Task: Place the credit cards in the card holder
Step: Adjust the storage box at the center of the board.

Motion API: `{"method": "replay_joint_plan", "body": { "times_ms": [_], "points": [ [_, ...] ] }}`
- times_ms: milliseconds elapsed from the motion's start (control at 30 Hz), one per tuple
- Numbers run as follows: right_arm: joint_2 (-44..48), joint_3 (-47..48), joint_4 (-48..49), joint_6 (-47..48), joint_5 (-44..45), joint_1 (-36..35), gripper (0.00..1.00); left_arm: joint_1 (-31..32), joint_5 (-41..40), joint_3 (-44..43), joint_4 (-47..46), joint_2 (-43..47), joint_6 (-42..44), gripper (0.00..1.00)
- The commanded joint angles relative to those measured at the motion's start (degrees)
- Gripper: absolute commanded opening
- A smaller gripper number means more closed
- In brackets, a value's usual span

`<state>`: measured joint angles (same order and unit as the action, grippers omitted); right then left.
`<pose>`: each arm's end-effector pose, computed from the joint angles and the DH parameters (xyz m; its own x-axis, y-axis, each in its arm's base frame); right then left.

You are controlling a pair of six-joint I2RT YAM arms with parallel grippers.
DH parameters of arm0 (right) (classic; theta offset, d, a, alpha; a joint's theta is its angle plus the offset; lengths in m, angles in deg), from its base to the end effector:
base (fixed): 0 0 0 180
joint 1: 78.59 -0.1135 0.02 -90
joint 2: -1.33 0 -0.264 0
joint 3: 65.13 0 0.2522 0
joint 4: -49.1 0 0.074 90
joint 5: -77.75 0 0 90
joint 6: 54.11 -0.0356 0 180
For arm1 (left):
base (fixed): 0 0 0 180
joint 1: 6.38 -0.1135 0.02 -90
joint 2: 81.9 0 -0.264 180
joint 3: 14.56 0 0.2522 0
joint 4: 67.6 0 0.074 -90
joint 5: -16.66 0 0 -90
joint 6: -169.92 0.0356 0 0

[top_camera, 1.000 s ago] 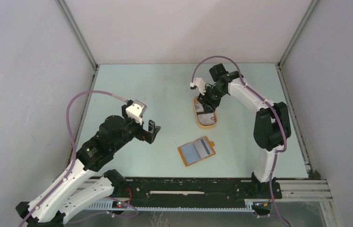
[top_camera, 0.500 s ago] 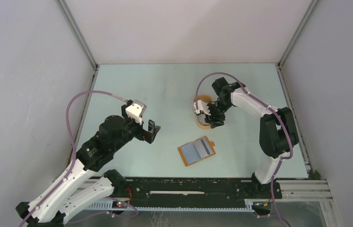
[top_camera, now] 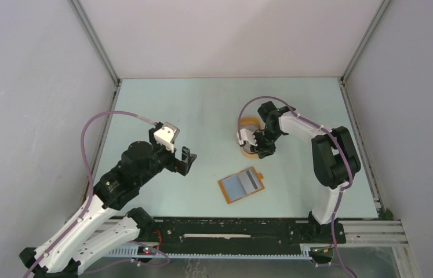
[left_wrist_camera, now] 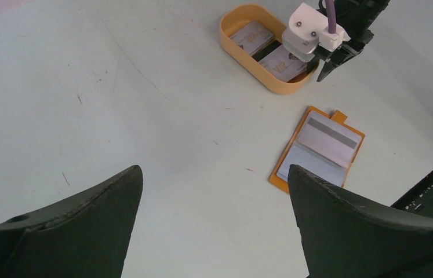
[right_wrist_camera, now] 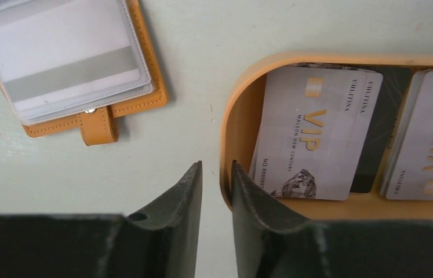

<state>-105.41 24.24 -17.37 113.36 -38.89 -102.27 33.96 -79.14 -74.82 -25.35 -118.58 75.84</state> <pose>0.3124 0.1544 0.1858 0.1959 -0.8669 -0.4585 -0.9763 -0.2164 -0.0080 0.1114 -0.0899 0.3371 -0.2840 0.1483 -0.9473 0.5522 0.8330 -0.0351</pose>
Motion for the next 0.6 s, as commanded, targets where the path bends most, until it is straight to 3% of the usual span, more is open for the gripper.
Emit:
{"method": "replay_joint_plan", "body": {
  "times_ms": [0, 200, 367, 567],
  "points": [
    [0.6, -0.5, 2.6, -3.5, 0.1, -0.8, 0.27, -0.5, 0.4, 1.4, -1.0, 0.5, 0.2, 1.0],
    [1.5, -0.9, 6.6, -14.9, 0.7, -3.0, 0.0, -0.6, 0.4, 1.4, -1.0, 0.5, 0.2, 1.0],
    [1.8, -1.0, 11.2, -30.0, 2.5, -5.5, 0.0, -0.6, 0.5, 1.4, -1.1, 0.6, 0.2, 1.0],
    [-0.8, 2.1, 19.1, -59.2, 7.7, -7.4, 0.0, -0.7, 0.5, 1.4, -1.1, 0.6, 0.2, 1.0]
  ]
}}
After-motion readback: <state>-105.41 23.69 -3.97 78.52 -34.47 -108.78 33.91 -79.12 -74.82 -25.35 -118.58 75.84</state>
